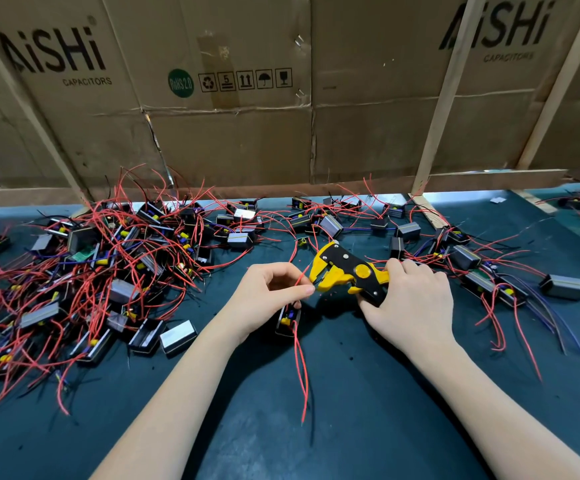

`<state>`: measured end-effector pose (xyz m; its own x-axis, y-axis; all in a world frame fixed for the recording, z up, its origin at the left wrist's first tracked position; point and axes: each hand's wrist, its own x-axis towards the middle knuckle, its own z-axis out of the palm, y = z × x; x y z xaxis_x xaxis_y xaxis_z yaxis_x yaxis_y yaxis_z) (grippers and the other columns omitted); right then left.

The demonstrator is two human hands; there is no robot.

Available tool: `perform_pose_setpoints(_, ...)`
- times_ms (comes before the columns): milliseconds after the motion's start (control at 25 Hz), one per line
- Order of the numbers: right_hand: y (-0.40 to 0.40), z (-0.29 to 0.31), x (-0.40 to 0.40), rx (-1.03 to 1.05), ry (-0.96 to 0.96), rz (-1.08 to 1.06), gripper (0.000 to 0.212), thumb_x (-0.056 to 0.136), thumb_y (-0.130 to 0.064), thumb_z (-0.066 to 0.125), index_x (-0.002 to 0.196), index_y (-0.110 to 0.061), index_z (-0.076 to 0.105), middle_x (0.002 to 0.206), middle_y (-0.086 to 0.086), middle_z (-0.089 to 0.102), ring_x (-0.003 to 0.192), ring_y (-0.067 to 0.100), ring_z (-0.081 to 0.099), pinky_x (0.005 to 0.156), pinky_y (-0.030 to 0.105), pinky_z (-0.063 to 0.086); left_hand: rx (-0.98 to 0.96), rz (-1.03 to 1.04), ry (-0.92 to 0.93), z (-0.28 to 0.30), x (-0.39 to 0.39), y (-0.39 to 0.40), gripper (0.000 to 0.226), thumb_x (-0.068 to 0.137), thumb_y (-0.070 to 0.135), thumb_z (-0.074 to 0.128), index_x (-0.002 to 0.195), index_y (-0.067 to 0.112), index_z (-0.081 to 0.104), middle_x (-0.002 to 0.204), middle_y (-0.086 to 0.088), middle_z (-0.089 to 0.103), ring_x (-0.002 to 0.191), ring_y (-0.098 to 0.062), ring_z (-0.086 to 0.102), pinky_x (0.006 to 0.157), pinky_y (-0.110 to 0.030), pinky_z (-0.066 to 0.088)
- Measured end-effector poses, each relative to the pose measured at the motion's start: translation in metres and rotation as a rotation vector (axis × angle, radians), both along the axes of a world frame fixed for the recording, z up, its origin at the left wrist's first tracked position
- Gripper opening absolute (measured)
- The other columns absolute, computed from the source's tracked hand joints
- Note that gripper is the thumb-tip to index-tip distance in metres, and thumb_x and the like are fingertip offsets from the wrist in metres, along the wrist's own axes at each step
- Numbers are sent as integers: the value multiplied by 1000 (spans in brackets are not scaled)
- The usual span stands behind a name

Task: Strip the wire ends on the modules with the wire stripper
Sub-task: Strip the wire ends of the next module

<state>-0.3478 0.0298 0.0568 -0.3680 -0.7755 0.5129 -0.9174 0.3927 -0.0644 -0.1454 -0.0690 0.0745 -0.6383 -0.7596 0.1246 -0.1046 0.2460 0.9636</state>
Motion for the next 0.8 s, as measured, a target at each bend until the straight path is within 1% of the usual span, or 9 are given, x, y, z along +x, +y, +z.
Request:
perform_pose_setpoints(200, 0, -1, -1, 11, -2, 1, 53, 64, -51, 76, 91, -9, 61, 87, 9, 65, 86, 33, 59, 75, 40, 36, -27, 13, -39, -1, 0, -1, 10, 85, 11, 74, 77, 15, 70, 69, 3, 67, 62, -12, 60, 68, -21, 48)
perform_pose_setpoints(440, -1, -2, -2, 39, -11, -6, 55, 67, -56, 72, 97, -12, 61, 94, 6, 65, 92, 31, 58, 78, 39, 35, -35, 13, -58, -1, 1, -1, 7, 86, 14, 74, 80, 13, 71, 71, 0, 67, 64, -14, 60, 72, -26, 50)
perform_pose_setpoints(560, 0, -1, -2, 43, -19, -9, 55, 68, -57, 71, 98, -12, 60, 95, 5, 65, 93, 31, 58, 79, 39, 35, -42, 20, -62, -1, 1, -2, 7, 86, 13, 74, 81, 10, 71, 71, 0, 67, 64, -14, 60, 72, -25, 50)
perform_pose_setpoints(800, 0, 0, -1, 25, -19, -7, 55, 64, -53, 76, 93, -9, 61, 90, 8, 65, 88, 33, 58, 77, 40, 36, -42, 37, -59, -3, 1, -2, 6, 86, 11, 74, 80, 11, 70, 71, -1, 68, 63, -14, 63, 71, -22, 51)
